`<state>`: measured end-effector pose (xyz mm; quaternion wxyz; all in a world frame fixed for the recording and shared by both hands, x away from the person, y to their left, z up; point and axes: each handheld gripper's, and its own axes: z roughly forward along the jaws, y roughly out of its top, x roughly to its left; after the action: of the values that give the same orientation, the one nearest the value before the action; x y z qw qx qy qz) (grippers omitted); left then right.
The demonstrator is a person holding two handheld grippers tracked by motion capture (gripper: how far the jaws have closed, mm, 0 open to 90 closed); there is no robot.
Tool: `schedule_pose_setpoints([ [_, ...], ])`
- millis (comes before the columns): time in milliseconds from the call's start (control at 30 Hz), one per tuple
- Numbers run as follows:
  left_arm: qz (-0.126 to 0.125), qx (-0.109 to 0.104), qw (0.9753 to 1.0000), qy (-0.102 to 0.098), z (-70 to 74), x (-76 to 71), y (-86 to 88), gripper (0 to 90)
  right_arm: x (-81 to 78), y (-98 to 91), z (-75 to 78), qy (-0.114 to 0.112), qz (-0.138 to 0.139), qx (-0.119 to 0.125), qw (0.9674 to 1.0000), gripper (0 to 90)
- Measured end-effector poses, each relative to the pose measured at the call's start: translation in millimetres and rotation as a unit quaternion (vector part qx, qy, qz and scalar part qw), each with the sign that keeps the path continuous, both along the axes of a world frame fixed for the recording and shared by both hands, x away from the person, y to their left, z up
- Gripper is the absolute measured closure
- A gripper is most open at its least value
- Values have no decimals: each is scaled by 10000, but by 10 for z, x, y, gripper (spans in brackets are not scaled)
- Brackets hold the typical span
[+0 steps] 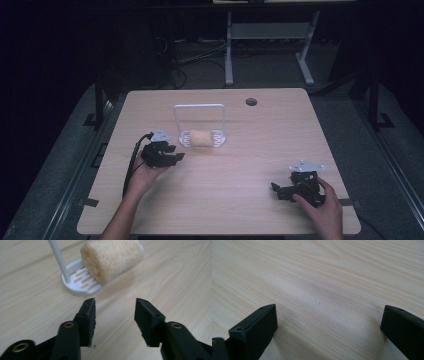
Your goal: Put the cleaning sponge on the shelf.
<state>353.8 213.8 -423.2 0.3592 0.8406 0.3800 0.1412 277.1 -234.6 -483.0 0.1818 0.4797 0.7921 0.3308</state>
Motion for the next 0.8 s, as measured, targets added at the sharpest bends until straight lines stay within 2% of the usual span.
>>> schedule_pose_setpoints([
  [233, 43, 94, 9999, -54, -72, -224, 113, 286, 0, 1, 0, 3, -3, 1, 10000, 7],
  [400, 40, 184, 9998, -93, -143, -381, 209, 205, 0, 0, 0, 0, 0, 1, 10000, 7],
  [600, 85, 194, 9997, -152, -208, -521, 306, 162, 0, 0, 0, 0, 1, 1, 10000, 6],
  [800, 97, 311, 9993, -203, -282, -696, 394, 144, -1, 2, 1, 5, -3, 11, 10000, 6],
])
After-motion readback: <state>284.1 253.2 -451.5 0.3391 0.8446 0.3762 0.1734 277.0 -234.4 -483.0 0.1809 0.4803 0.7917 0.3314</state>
